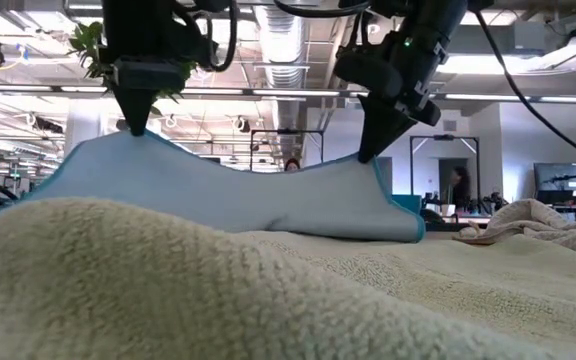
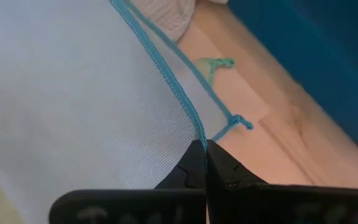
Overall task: Fold microfiber towels
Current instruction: Fold the blue towel
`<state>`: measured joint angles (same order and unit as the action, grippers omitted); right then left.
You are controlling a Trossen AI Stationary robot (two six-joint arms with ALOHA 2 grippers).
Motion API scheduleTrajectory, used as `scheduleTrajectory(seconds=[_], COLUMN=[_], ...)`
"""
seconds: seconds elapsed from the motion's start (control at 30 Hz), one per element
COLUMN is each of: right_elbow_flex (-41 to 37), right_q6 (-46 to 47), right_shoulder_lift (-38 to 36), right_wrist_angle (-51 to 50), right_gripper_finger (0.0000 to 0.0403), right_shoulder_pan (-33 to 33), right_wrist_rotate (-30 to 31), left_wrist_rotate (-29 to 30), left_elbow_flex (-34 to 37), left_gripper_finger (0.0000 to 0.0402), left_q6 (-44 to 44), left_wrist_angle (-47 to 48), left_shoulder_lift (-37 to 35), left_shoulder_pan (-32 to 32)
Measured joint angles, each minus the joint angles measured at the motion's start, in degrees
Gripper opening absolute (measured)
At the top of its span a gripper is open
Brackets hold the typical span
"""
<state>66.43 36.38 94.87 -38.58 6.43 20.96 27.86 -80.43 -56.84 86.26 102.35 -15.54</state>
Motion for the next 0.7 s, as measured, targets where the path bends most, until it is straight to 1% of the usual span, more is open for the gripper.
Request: scheduleTrajectory(seconds=[0.17, 0.3, 0.47, 0.57, 0.7], right_elbow_flex=[0.00, 0.00, 0.00, 0.00, 0.00], right_q6=[-1.48, -2.40, -2.38, -2.43, -2.56], right_shoulder_lift=[0.00, 0.00, 0.00, 0.00, 0.00], right_wrist_angle=[-0.01, 0.01, 0.01, 0.03, 0.03], right_gripper_finger=[0.0006, 0.0008, 0.0032, 0.0051, 0.0074], right_shoulder_pan=[-0.29, -0.27, -0.29, -0.63, -1.29], right_wrist_rotate=[0.01, -0.09, -0.46, -1.61, -1.83], left_wrist_rotate=[0.72, 0.90, 0.98, 0.98, 1.07], left_elbow_flex=[0.01, 0.01, 0.01, 0.01, 0.01], left_gripper_finger=[0.0000, 0.0000, 0.0001, 0.0013, 0.0043], left_q6=[2.46, 2.69, 2.69, 2.69, 2.69], left_wrist_angle=[-0.04, -0.04, -0.07, -0.10, -0.26], left_shoulder_lift=[0.00, 0.00, -0.02, -0.02, -0.02], left_shoulder_pan=[1.80, 3.07, 4.02, 4.59, 5.77])
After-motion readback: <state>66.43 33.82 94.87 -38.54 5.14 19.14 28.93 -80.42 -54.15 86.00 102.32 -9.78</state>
